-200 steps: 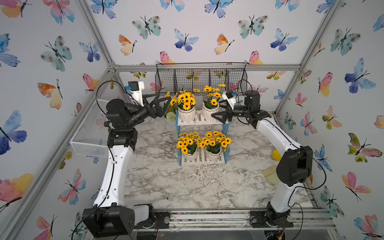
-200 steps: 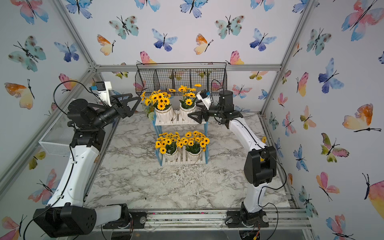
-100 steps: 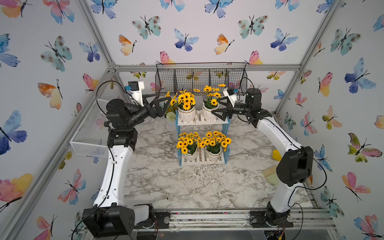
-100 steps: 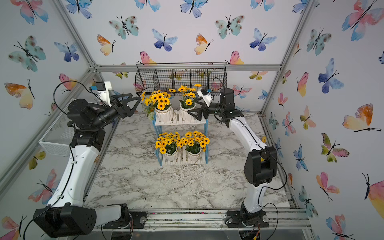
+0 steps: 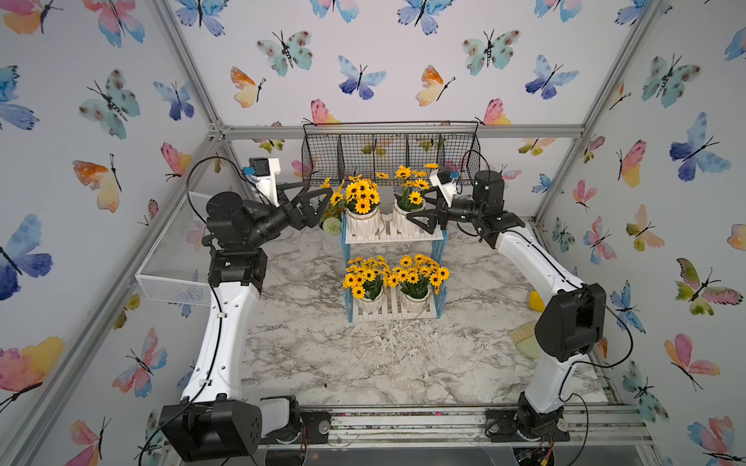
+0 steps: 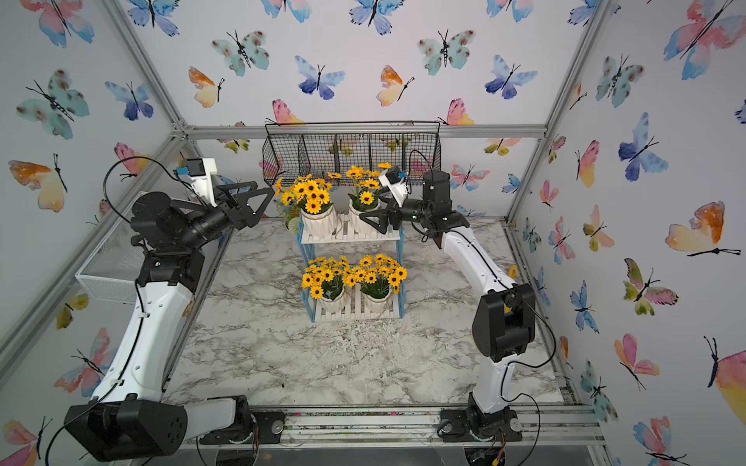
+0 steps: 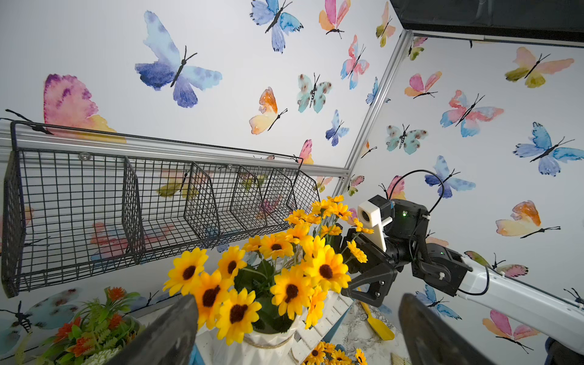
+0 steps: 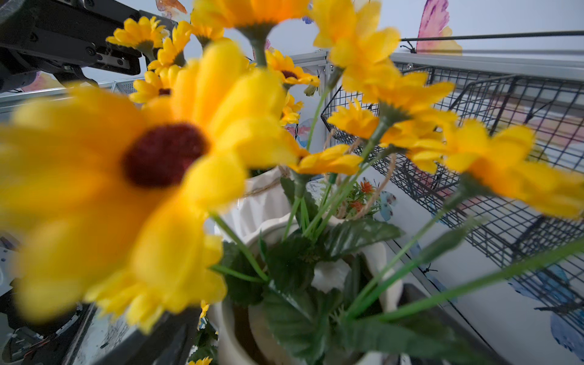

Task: Take the sunflower pots off the shelves
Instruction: Pick up the sunflower pot from the shelf.

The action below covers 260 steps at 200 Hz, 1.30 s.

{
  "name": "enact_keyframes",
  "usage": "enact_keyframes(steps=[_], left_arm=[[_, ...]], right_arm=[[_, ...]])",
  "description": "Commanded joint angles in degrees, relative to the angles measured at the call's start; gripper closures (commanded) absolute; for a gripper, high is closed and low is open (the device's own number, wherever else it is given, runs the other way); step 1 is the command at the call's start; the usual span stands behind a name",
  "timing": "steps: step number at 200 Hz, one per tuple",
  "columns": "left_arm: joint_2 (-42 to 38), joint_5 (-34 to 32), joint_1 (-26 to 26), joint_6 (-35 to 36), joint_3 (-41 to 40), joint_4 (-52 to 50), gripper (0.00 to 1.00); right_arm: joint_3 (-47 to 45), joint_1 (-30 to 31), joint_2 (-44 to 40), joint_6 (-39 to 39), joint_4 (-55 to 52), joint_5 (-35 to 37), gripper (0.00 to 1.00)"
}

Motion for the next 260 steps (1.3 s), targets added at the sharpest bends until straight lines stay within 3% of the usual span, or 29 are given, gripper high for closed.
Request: enact_keyframes(steps=[1,96,179,260], left_arm=[[-1.15,1.18,0.44,-0.24,-0.38,2.08,0.02],[-1.15,1.14,0.41,-0.34,-0.49,2.1,0.02],[-1.08,1.14,0.47,-0.37,-0.58,2.08,0.02],[-0.9,1.14,0.4,-0.37,-0.59,2.08,0.02]], right_arm=[[1.59,0.56,1.49,0.12,0.48,0.82,0.02],[2.69,1.91,2.49,-1.63,-1.79,2.74,0.08],[1.72,2.19,1.91,-3.4,-3.23,3.56,0.25],[1.16,2.19,1.23,-4.43,-4.47,4.28,0.51]])
